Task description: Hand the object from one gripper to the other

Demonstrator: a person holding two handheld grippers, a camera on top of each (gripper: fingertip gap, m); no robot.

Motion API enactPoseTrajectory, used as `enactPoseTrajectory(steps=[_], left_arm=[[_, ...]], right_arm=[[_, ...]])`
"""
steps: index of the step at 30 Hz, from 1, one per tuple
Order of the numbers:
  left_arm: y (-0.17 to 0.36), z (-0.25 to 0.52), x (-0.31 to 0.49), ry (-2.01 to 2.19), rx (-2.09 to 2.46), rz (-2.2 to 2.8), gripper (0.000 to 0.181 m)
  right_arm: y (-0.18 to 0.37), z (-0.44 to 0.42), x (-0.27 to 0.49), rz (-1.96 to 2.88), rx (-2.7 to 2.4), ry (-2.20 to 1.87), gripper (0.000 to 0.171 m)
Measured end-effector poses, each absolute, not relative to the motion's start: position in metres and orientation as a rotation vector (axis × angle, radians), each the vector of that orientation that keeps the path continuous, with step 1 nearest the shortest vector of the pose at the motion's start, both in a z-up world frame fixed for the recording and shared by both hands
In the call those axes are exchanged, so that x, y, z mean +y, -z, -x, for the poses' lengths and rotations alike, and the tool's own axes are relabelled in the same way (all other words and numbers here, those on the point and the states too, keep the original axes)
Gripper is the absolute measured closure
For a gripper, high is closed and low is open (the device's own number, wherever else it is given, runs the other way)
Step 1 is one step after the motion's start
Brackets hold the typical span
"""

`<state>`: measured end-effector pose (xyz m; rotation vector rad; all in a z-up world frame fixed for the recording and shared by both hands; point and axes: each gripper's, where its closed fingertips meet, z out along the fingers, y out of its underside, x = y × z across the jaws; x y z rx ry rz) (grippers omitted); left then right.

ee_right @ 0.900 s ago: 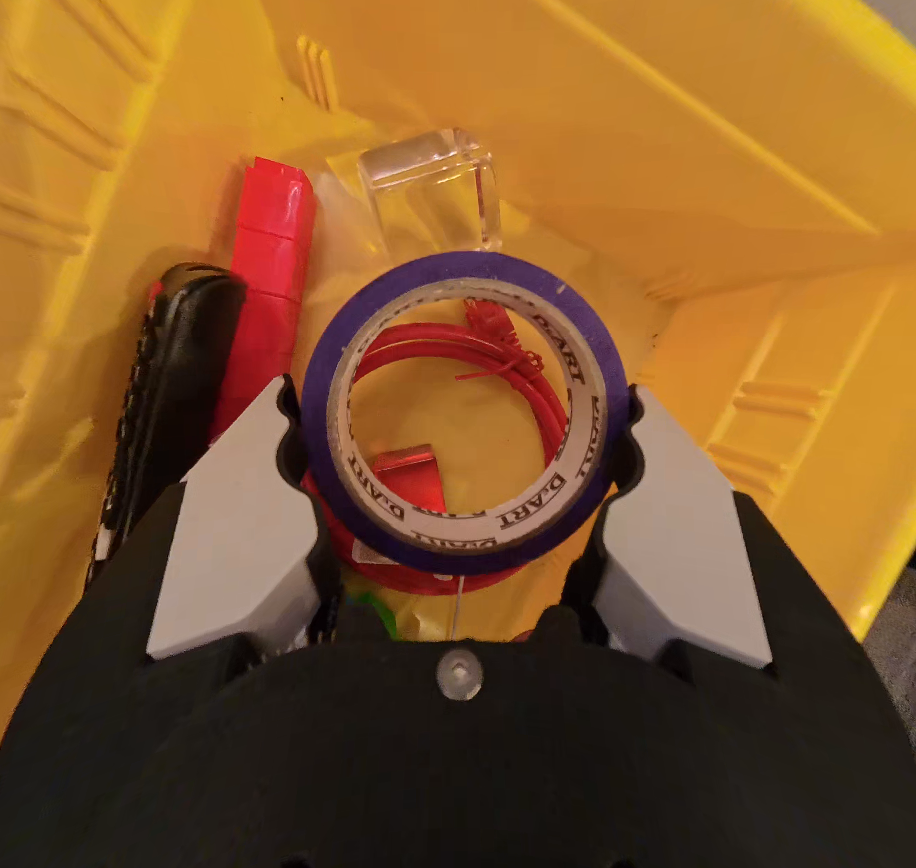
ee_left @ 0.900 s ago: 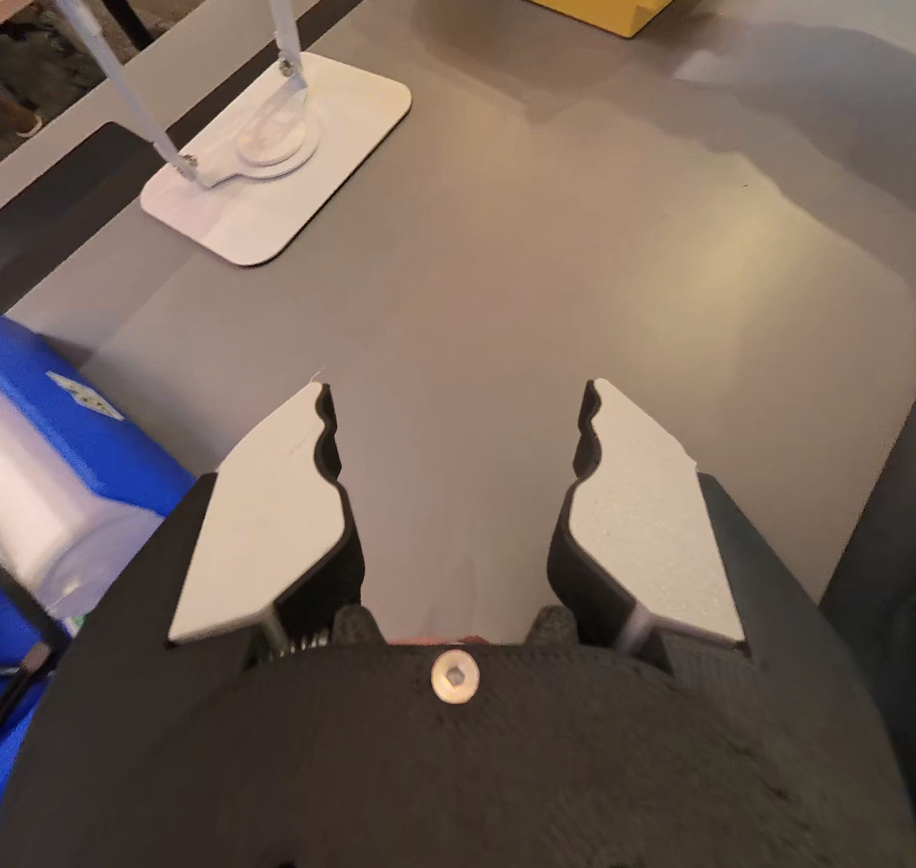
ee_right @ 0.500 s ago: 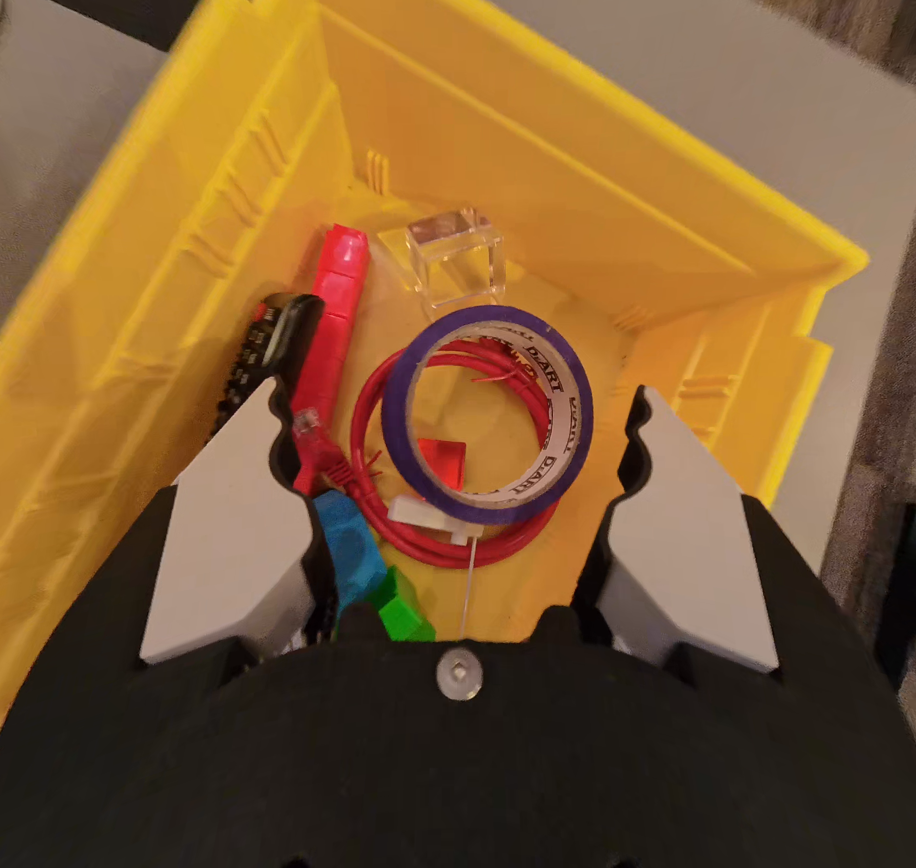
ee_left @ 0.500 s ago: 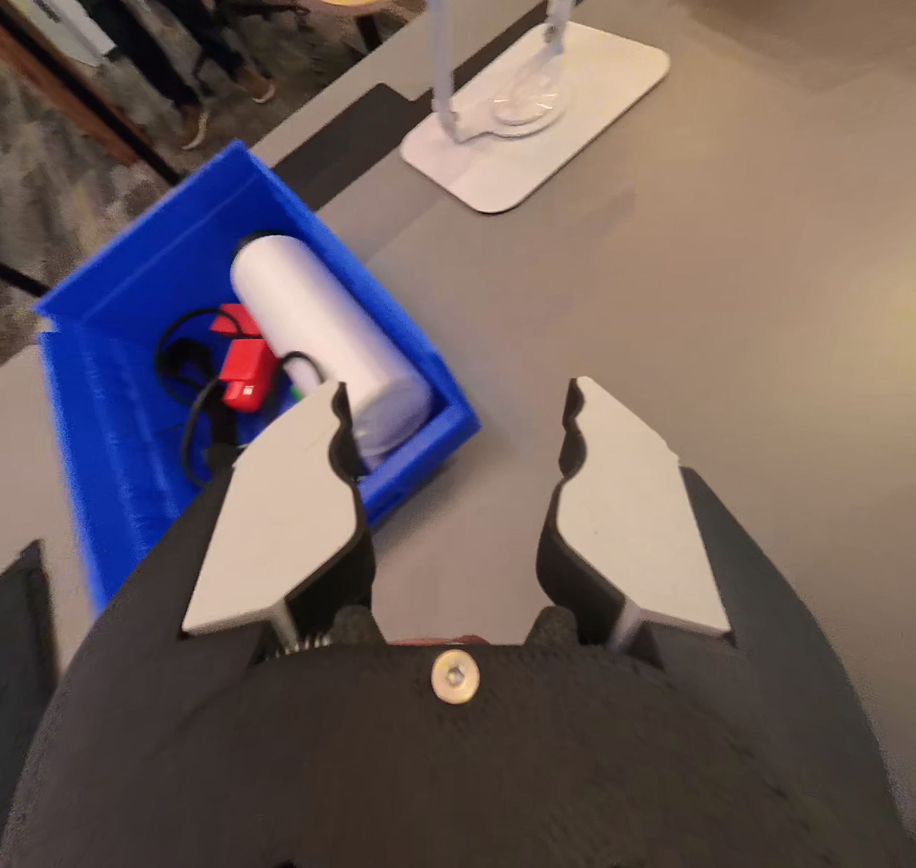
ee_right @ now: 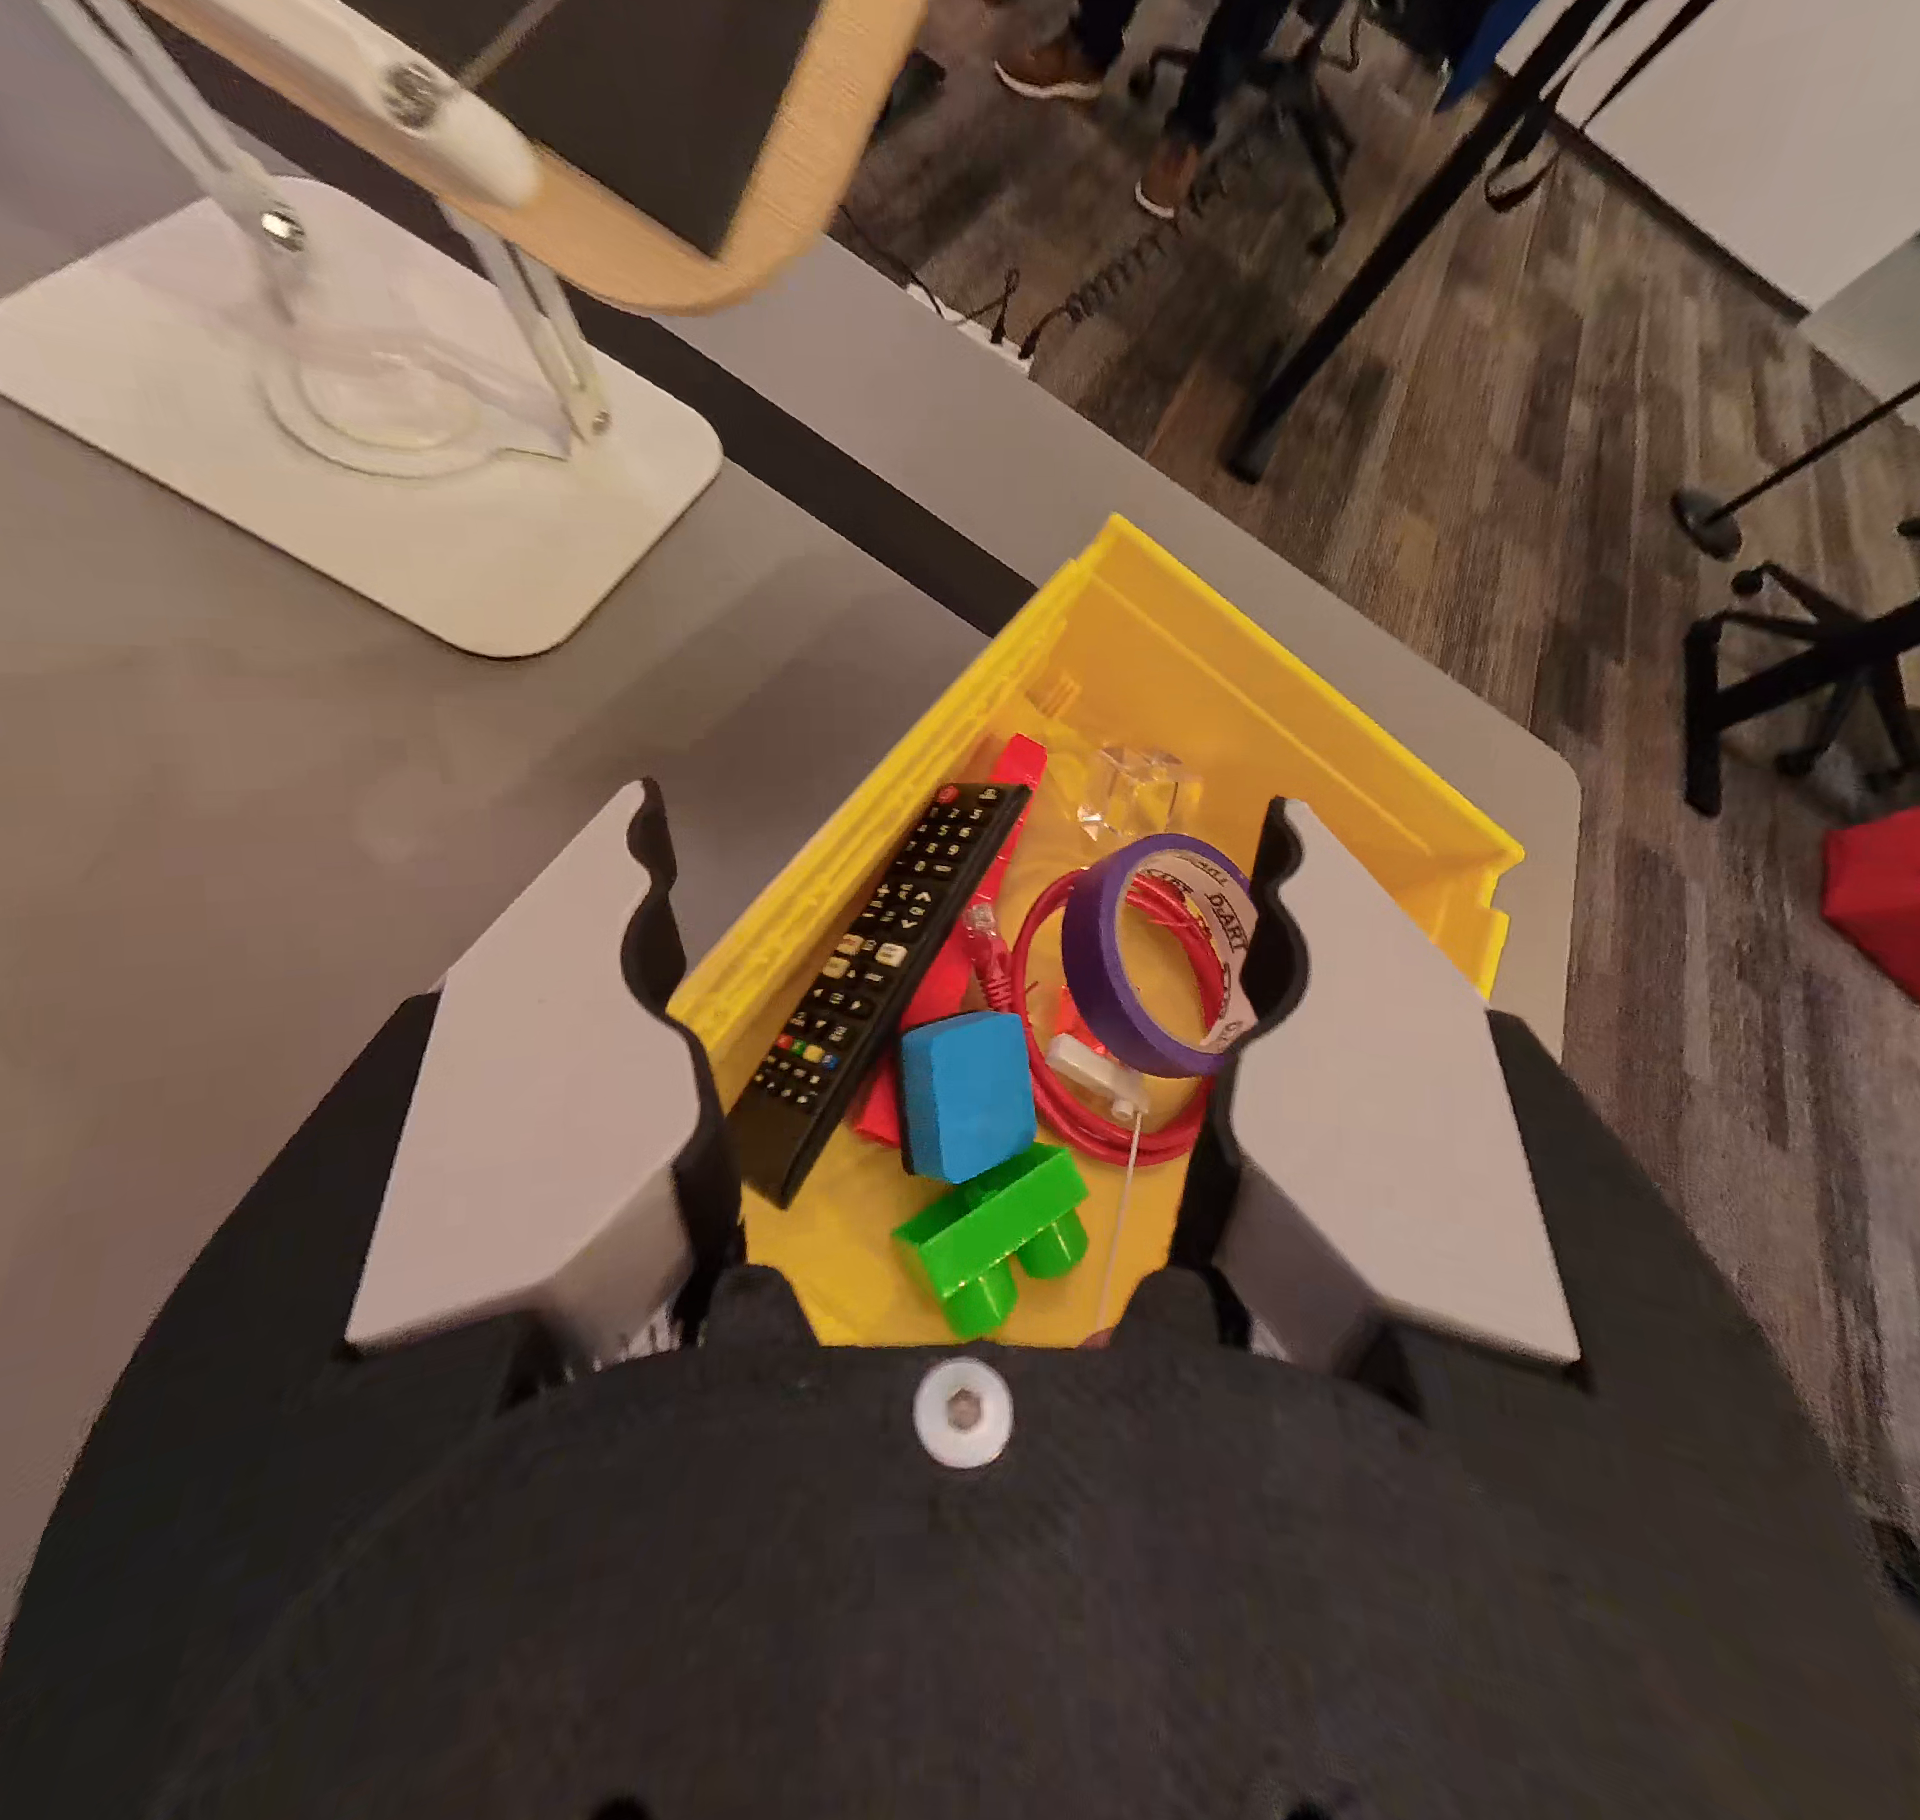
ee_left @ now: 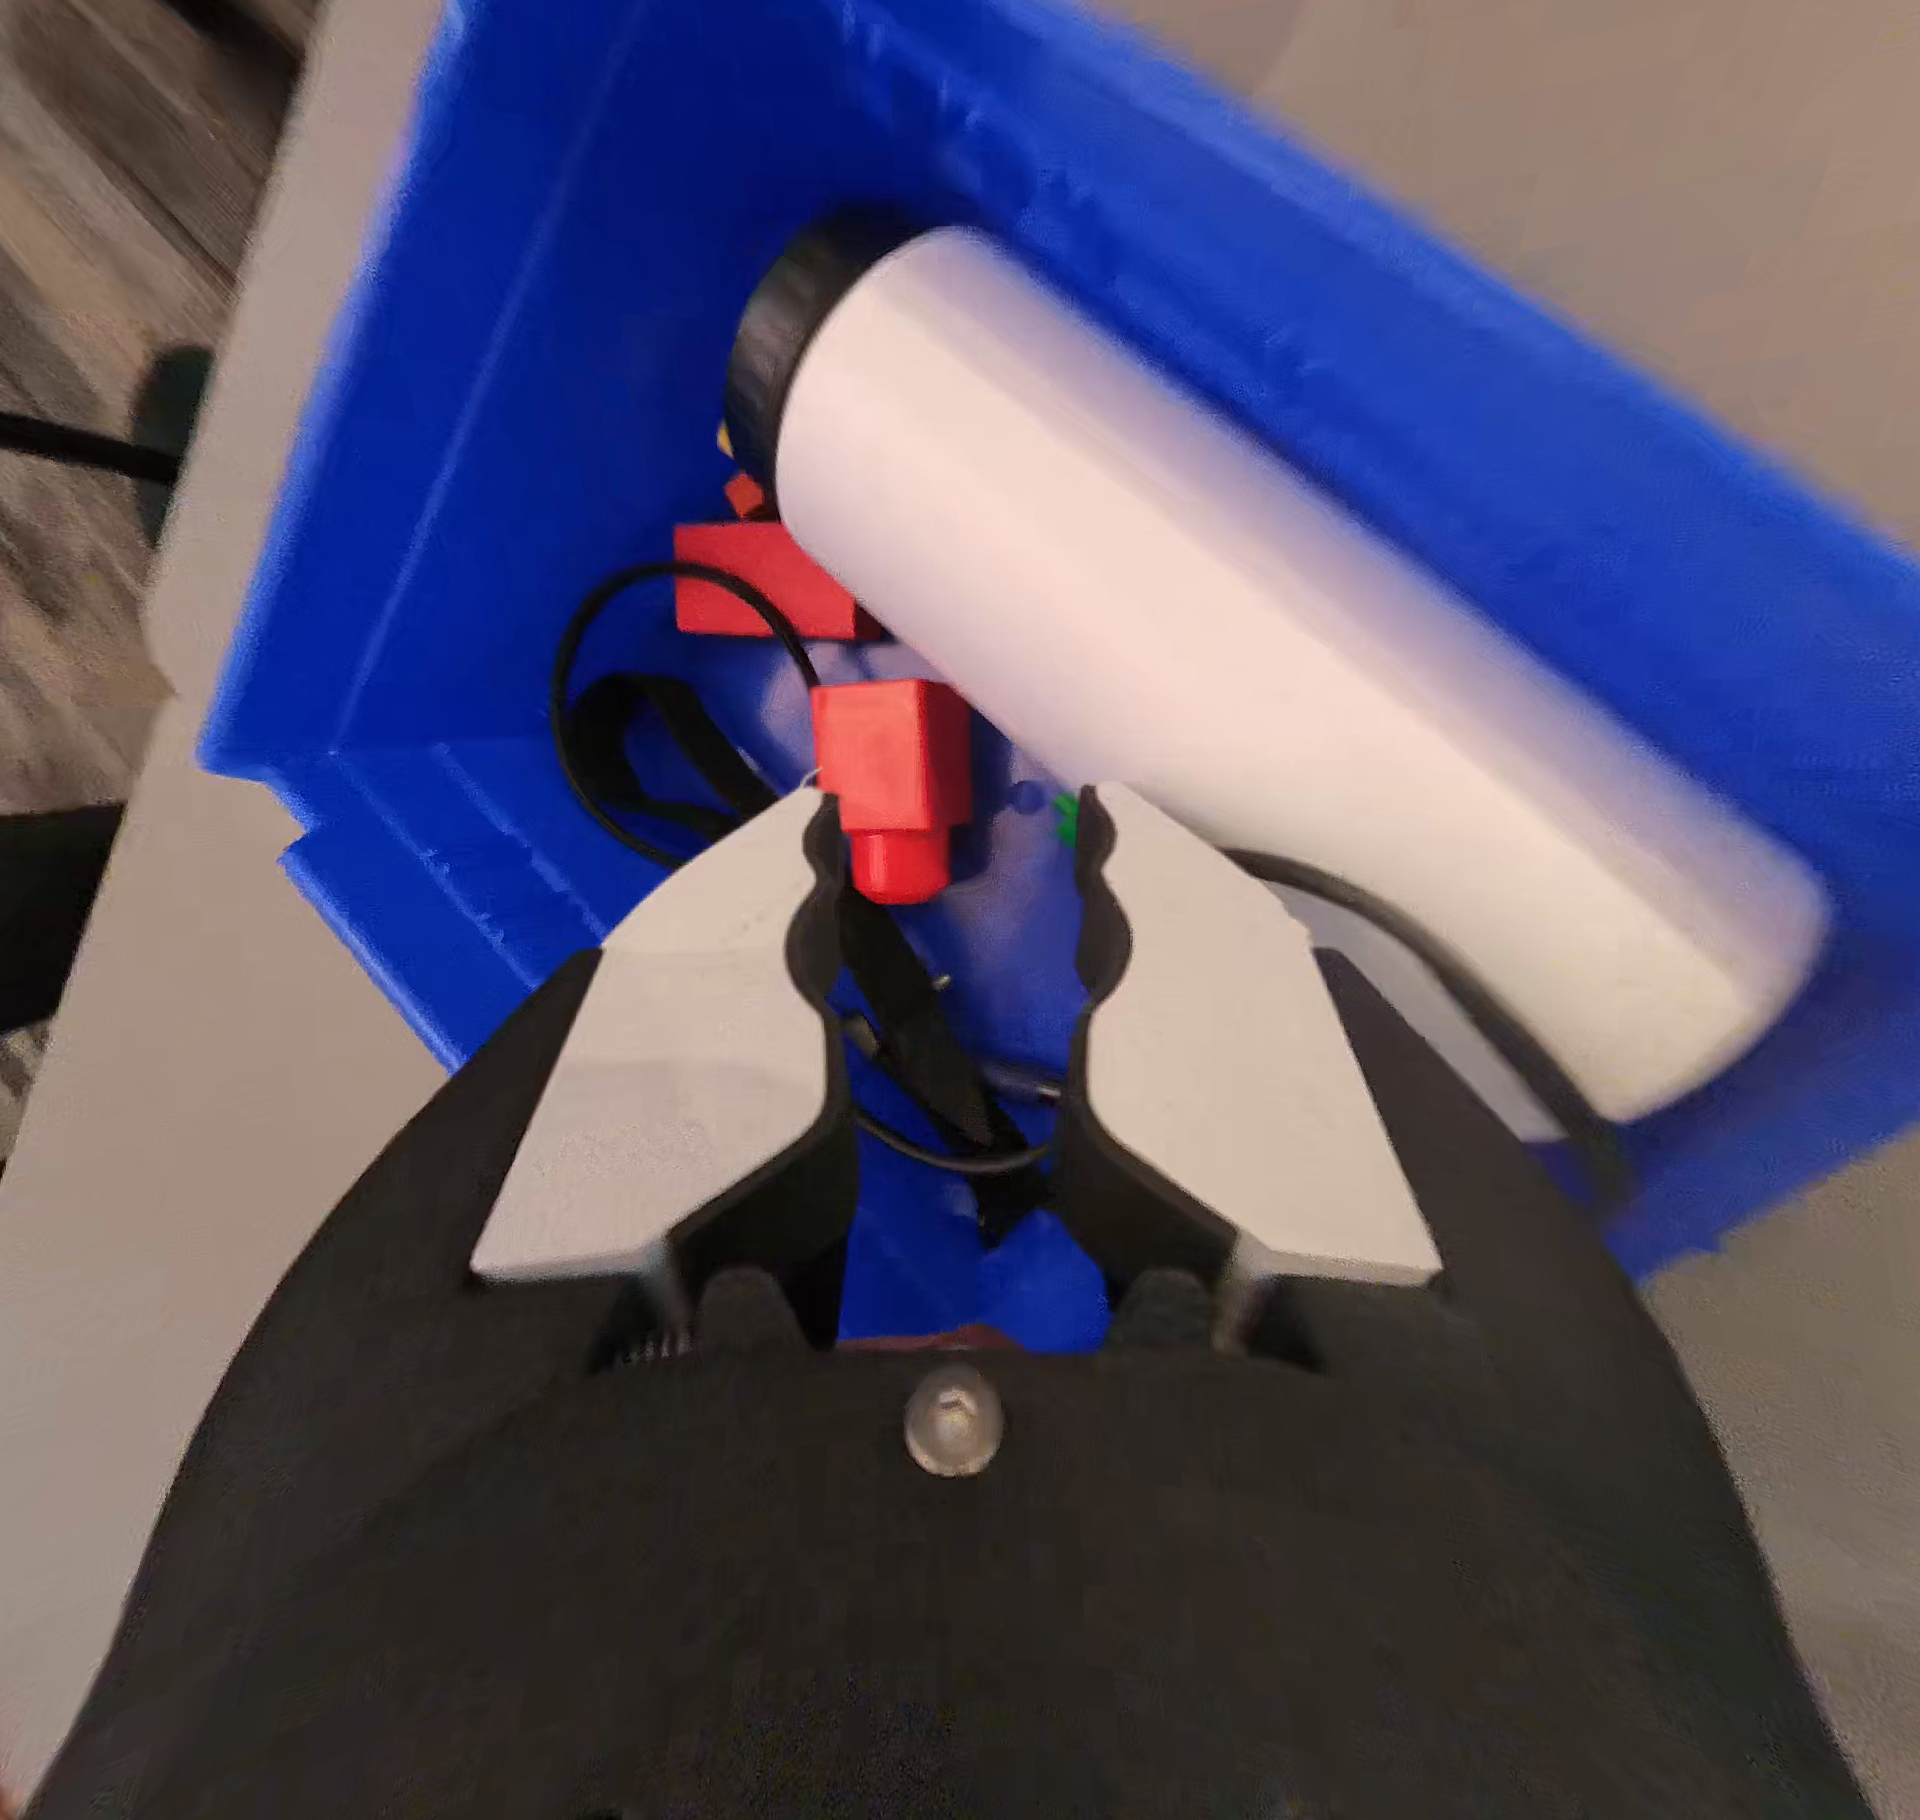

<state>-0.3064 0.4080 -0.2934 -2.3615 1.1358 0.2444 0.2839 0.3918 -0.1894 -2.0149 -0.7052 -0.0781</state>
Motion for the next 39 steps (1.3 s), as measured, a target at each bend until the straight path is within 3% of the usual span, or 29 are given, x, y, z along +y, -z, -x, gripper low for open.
enactPoseTrajectory(steps=[9, 12, 21, 29, 32, 39], left_arm=[[0.352, 0.337, 0.438, -0.273, 1.263, 2.697, 0.129], [0.365, 0.343, 0.437, -0.323, 1.306, 2.765, 0.141], [0.310, 0.333, 0.438, -0.238, 1.051, 2.569, 0.142], [0.261, 0.291, 0.411, 0.255, 0.822, 2.378, 0.143], [0.263, 0.281, 0.400, 0.449, 0.759, 2.394, 0.143], [0.299, 0.276, 0.367, 0.382, 1.051, 2.536, 0.142]], right_arm=[[0.190, -0.257, 0.370, 1.974, -0.799, 0.041, 0.063], [0.193, -0.251, 0.367, 1.963, -0.813, 0.015, 0.064], [0.187, -0.221, 0.347, 1.871, -0.894, -0.062, 0.064], [0.190, -0.167, 0.319, 1.816, -1.013, -0.207, 0.064], [0.193, -0.153, 0.309, 1.804, -1.049, -0.246, 0.065], [0.197, -0.140, 0.299, 1.795, -1.092, -0.288, 0.065]])
